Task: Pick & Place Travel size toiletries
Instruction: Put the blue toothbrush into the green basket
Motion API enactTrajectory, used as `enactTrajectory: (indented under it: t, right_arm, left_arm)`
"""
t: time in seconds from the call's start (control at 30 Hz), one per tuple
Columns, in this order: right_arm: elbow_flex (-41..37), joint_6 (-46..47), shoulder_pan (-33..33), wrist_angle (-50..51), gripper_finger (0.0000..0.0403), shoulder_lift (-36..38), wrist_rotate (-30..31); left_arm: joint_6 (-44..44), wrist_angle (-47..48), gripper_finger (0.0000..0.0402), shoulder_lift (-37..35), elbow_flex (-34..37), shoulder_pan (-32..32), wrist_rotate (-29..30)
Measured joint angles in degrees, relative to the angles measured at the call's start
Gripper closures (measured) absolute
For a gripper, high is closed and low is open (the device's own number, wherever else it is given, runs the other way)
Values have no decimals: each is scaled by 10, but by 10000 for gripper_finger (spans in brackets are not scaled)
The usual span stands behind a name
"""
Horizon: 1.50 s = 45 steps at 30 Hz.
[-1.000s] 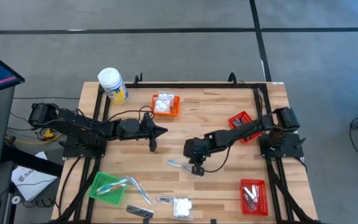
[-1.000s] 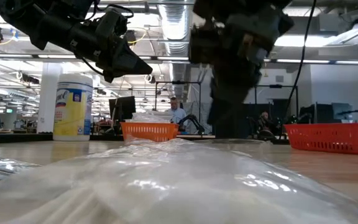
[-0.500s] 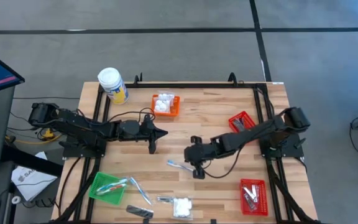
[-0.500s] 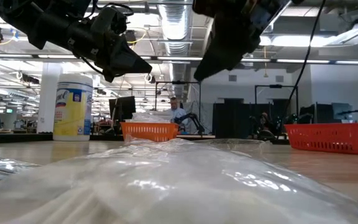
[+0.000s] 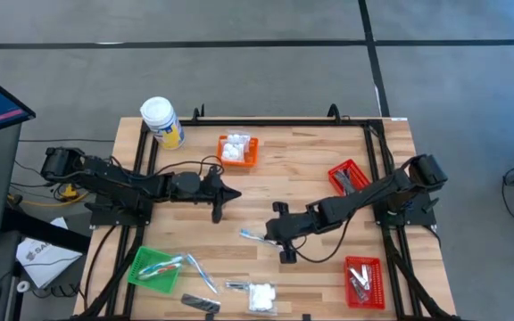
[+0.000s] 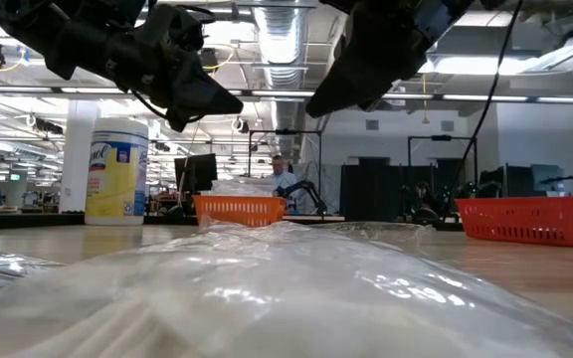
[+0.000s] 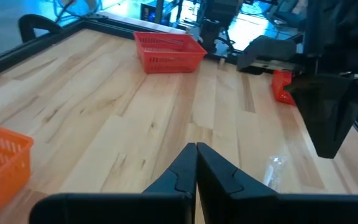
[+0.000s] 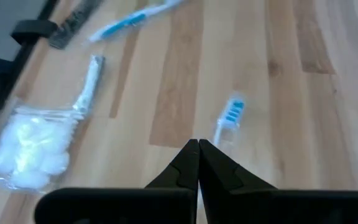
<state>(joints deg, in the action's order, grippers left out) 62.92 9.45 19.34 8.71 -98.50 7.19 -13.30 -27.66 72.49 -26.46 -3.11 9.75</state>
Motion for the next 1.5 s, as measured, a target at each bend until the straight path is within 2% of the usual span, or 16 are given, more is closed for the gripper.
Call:
enactTrajectory:
  t: [0.17, 0.3, 0.4, 0.5, 0.67, 0.83, 0.97, 1.1, 1.27, 1.37, 1.5]
  right_arm:
    - [-46, 14, -2, -80, 403, 0, -42]
    - [-97, 21, -6, -166, 403, 7, -42]
    - [-135, 22, -13, -268, 403, 24, -44]
    - [-181, 16, -25, -352, 403, 40, -41]
    - [-253, -26, -39, -552, 403, 56, 21]
    - [-314, -44, -41, -706, 403, 55, 65]
    - [-333, -45, -41, -720, 403, 54, 66]
    - [-333, -50, -41, -719, 403, 54, 66]
    - [-333, -68, -41, -713, 403, 54, 66]
    - [-333, -71, -41, -703, 403, 54, 66]
    - [-333, -82, -42, -700, 403, 54, 66]
  left_arm:
    - [0, 0, 401, 0, 0, 0, -13]
    - [0, -2, 401, 0, 0, -1, -13]
    - [9, -3, 401, 0, 0, -9, -14]
    - [23, -8, 401, 0, 0, -19, -37]
    - [43, -8, 401, 10, -10, -35, -66]
    - [71, -6, 401, 66, -54, -57, -101]
    - [98, 45, 401, 139, -115, -76, -123]
    - [125, 97, 401, 213, -180, -90, -121]
    - [159, 113, 397, 268, -220, -104, -63]
    - [195, 121, 376, 270, -223, -112, -31]
    - [216, 121, 317, 270, -223, -120, -40]
